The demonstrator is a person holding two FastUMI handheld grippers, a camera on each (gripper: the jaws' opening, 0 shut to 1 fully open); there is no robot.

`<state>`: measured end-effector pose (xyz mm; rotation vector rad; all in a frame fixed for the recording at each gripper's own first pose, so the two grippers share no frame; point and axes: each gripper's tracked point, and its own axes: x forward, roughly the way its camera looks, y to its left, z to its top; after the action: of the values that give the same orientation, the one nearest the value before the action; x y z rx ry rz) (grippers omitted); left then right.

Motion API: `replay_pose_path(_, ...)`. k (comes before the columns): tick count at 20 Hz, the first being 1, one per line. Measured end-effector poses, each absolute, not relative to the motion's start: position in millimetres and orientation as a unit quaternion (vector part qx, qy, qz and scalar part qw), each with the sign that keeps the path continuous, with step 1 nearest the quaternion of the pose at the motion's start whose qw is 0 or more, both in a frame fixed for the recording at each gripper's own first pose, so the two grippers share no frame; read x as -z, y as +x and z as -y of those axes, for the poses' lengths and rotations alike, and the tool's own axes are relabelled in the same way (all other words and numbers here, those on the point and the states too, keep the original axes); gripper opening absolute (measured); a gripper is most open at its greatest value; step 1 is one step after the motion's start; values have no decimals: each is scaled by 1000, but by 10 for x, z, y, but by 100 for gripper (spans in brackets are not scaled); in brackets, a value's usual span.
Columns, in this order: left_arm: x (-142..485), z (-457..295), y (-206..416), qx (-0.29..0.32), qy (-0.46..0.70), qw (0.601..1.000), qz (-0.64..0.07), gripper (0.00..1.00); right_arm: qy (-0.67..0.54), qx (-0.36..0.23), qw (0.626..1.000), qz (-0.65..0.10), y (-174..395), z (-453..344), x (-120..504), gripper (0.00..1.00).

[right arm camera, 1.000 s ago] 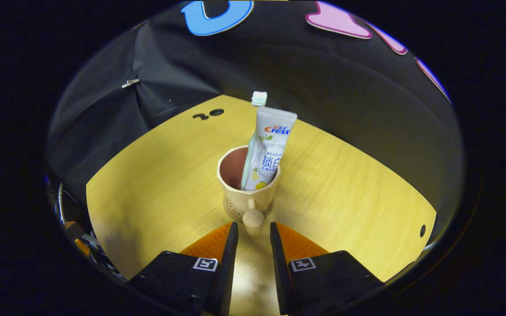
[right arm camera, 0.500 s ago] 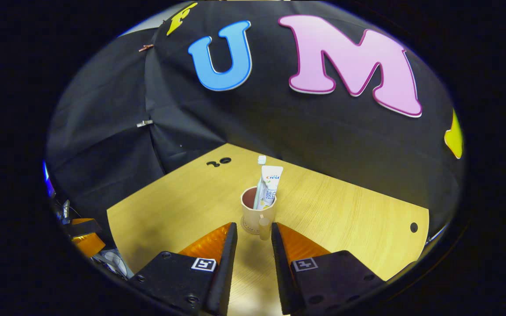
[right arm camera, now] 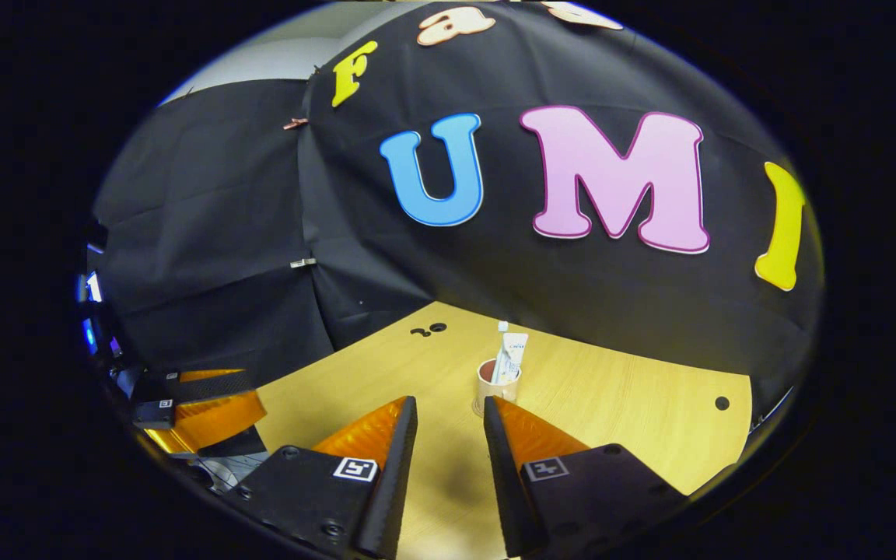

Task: Put the toothbrush and toothpaste on the desktop into the cup, then pick up the cup and place it on the coaster on the desktop.

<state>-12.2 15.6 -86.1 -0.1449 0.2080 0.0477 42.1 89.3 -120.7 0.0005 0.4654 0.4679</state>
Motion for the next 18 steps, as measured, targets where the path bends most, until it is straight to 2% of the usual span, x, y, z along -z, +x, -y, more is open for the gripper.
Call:
replay_pose_path(1, 790, -137, -160, -19, -74, 992, -101, 61, 5, -232, 946, -225, 332, -921, 1127, 51)
replay_pose_path(2, 716, -119, -198, -15, -74, 993, -96, 61, 8, -232, 947, -221, 261, -934, 1057, 54)
replay_pose_path(6, 551, -77, -305, 6, -53, 995, -82, 63, 16, -212, 957, -198, 54, -892, 812, 56)
replay_pose_path(9, 498, -38, -412, 24, -48, 996, -78, 70, 19, -198, 963, -183, -74, -871, 689, 61)
replay_pose_path(17, 297, 51, -523, 36, -27, 997, -55, 75, 33, -183, 969, -162, -330, -795, 517, 69)
replay_pose_path(18, 279, 74, -527, 34, -26, 997, -57, 75, 33, -184, 969, -164, -344, -783, 504, 65)
